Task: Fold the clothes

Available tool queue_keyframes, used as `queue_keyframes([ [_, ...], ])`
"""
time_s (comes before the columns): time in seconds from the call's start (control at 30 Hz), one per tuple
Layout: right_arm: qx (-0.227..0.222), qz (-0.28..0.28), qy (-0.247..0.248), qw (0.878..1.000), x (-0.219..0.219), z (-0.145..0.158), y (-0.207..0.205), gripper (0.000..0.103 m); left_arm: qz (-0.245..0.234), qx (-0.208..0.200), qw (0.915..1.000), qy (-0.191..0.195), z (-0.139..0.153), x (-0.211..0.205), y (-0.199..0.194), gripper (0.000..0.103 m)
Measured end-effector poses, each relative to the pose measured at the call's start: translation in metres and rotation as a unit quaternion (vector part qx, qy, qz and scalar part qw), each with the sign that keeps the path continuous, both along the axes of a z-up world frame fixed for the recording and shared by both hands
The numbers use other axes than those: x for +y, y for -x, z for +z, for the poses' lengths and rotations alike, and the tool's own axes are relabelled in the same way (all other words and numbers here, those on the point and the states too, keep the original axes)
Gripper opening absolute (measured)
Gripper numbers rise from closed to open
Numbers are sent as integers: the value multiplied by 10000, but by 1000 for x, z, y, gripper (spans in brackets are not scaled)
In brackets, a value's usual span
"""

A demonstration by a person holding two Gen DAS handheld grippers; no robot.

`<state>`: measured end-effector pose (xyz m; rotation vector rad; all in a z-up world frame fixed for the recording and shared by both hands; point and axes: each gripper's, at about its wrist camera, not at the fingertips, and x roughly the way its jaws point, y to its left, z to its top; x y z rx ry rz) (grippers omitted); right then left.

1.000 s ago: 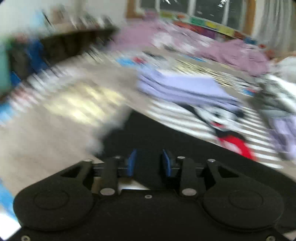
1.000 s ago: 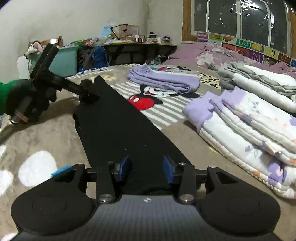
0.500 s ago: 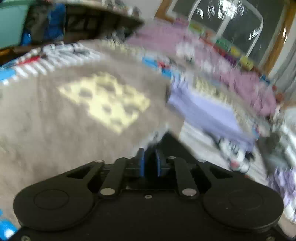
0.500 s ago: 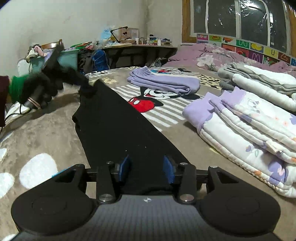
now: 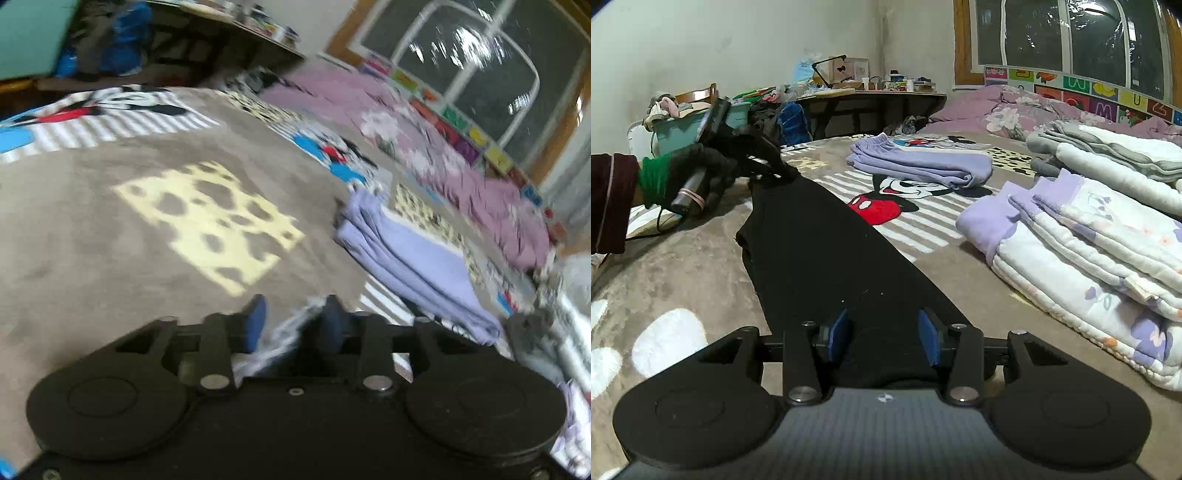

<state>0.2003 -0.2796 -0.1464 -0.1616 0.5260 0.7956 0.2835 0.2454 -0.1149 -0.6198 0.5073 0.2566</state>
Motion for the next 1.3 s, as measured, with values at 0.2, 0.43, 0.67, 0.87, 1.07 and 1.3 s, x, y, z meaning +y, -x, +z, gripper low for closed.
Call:
queue_keyframes([
  [0.2,-271,-44,58,9996,1,6,10,47,405,-153,9955,841,0,16,42,44],
  [0.43,-352,-190,-203,9990,-12,20,26,49,138,-15,9820,1881,-13,-2,58,56],
  [0.67,-22,-194,-327,9993,-15,12,19,49,199,-32,9763,2156,-24,-11,42,56],
  [0.87,130,-122,-351,9992,-14,7,11,50,356,-155,9744,2216,-33,-6,27,54],
  [1.07,204,-91,-340,9992,-12,2,5,51,472,-111,9768,2084,-40,-2,25,22],
  [1.3,190,-132,-339,9992,-12,2,6,51,84,-532,9843,1683,-5,-20,39,15],
])
